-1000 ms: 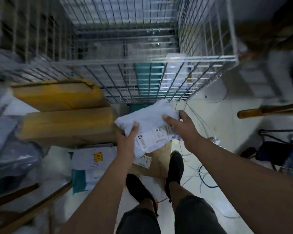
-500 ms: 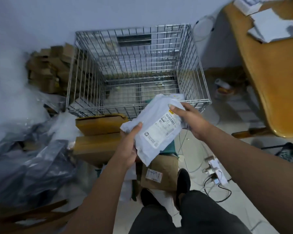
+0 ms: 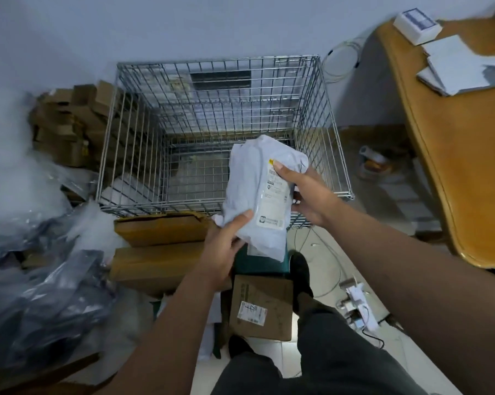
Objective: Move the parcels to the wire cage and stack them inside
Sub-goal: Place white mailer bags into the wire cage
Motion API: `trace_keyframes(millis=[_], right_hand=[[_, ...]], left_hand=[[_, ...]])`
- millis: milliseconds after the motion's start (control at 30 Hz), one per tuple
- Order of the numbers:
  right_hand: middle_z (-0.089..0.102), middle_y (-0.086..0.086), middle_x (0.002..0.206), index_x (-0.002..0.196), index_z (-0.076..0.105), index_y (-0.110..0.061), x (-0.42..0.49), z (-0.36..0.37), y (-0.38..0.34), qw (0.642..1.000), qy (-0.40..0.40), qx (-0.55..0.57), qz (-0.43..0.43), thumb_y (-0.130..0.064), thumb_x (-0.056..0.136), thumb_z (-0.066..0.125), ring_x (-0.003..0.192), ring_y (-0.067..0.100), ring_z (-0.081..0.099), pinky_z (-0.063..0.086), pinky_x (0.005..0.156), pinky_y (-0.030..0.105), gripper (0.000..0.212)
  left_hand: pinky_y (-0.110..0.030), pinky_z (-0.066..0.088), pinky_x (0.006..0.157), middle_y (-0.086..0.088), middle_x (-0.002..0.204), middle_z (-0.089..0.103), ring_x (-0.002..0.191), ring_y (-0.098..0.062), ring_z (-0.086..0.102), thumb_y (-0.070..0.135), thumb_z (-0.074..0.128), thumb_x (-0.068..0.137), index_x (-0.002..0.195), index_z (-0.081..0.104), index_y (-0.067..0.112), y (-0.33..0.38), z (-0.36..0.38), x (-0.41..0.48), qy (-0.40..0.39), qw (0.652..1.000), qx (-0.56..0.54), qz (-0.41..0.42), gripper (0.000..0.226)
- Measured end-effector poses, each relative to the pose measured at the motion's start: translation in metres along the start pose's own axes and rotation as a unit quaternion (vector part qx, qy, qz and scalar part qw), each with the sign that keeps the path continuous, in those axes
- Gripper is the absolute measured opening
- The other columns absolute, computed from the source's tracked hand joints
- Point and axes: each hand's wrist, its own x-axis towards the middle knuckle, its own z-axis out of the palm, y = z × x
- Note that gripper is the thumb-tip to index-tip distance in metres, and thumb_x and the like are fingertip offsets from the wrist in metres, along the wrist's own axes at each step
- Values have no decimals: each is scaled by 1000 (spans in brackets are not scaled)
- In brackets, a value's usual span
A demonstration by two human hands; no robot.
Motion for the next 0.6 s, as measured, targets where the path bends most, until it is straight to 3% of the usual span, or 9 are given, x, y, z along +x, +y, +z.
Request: trace_keyframes(millis=[67, 167, 233, 333, 533, 600], right_hand=[[80, -4, 113, 127, 65, -30, 27, -9, -10, 1000, -8, -15, 7, -41, 82, 87, 111, 21, 72, 59, 94, 53, 52], [80, -4, 113, 129, 64, -31, 73, -21, -26, 999, -15, -29, 20, -42, 80, 88, 112, 24, 73, 59, 93, 51, 56], [80, -5, 111, 128, 66, -31, 104, -27, -36, 999, -23, -34, 23, -42, 82, 87, 109, 24, 74, 59, 91, 50, 52], [80, -4, 114, 125, 69, -32, 150, -34, -48, 998, -39, -35, 37, -43, 83, 86, 104, 21, 77, 61, 89, 50, 47], [80, 0, 110, 120, 71, -21, 252, -42, -39, 997, -20, -70, 18, -46, 78, 89, 104, 23, 77, 63, 89, 51, 53], [81, -14, 91, 107, 67, -27, 285, -47, -25, 995, -12, -92, 36, -46, 81, 87, 86, 9, 79, 64, 71, 36, 38]], left_hand=[[-40, 64, 80, -7, 129, 73, 105, -25, 76, 40, 98, 62, 137, 61, 21, 13, 4, 20, 15, 997, 71, 11, 86], [-33, 67, 73, 19, 124, 65, 96, -15, 75, 59, 99, 45, 149, 43, 41, 41, 14, 55, 42, 977, 206, 46, 120], [-29, 65, 80, 26, 119, 69, 99, -7, 73, 64, 93, 57, 144, 49, 44, 57, 25, 86, 10, 964, 258, 63, 100], [-38, 60, 92, 1, 136, 67, 108, -14, 71, 67, 74, 81, 140, 56, 25, 77, 39, 139, 49, 966, 249, 53, 75], [-25, 58, 63, -5, 138, 62, 108, -22, 69, 42, 73, 94, 153, 44, 18, 90, 41, 241, 82, 963, 256, 11, 70], [-30, 60, 69, -7, 140, 62, 112, -25, 68, 40, 72, 96, 153, 44, 17, 84, 35, 275, 78, 958, 277, -12, 68]])
